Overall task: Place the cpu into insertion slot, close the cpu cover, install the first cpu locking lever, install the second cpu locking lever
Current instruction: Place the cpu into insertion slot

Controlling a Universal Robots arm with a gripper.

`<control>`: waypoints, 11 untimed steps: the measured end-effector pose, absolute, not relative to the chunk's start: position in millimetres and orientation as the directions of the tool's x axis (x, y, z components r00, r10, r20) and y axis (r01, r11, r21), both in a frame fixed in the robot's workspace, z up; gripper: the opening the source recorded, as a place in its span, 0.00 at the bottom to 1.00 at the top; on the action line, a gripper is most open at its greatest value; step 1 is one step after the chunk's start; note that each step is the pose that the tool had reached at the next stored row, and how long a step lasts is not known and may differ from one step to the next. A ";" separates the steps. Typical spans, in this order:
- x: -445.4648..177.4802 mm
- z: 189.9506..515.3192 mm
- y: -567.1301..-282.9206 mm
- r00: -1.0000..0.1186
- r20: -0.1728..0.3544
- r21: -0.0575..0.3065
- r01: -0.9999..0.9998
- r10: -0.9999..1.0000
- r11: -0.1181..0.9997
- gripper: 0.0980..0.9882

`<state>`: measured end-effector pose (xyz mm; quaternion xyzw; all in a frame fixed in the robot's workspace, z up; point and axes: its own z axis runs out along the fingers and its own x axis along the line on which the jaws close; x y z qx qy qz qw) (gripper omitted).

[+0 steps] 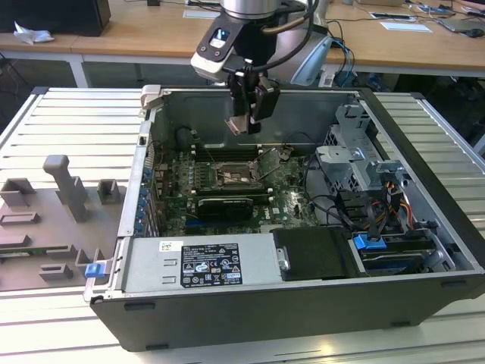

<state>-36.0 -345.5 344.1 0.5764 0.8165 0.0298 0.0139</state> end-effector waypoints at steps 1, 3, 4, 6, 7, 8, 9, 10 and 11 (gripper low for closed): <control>-36.0 343.8 -345.5 -0.305 0.012 0.065 0.951 0.952 0.303 0.49; -36.0 343.5 -345.5 -0.277 0.012 0.064 0.959 0.961 0.276 0.49; -36.0 343.2 -345.5 -0.251 0.012 0.064 0.966 0.968 0.250 0.49; -36.0 342.8 -345.5 -0.205 0.012 0.064 0.977 0.979 0.204 0.49; -36.0 342.7 -345.5 -0.193 0.012 0.064 0.979 0.981 0.192 0.49; -36.0 342.2 -345.5 -0.161 0.012 0.064 0.985 0.987 0.160 0.49; -36.0 341.7 -345.5 -0.145 0.011 0.064 0.987 0.989 0.144 0.49; -36.0 341.1 -345.4 -0.140 0.011 0.064 0.988 0.990 0.139 0.49; -36.0 340.0 -345.4 -0.136 0.011 0.064 0.989 0.991 0.135 0.49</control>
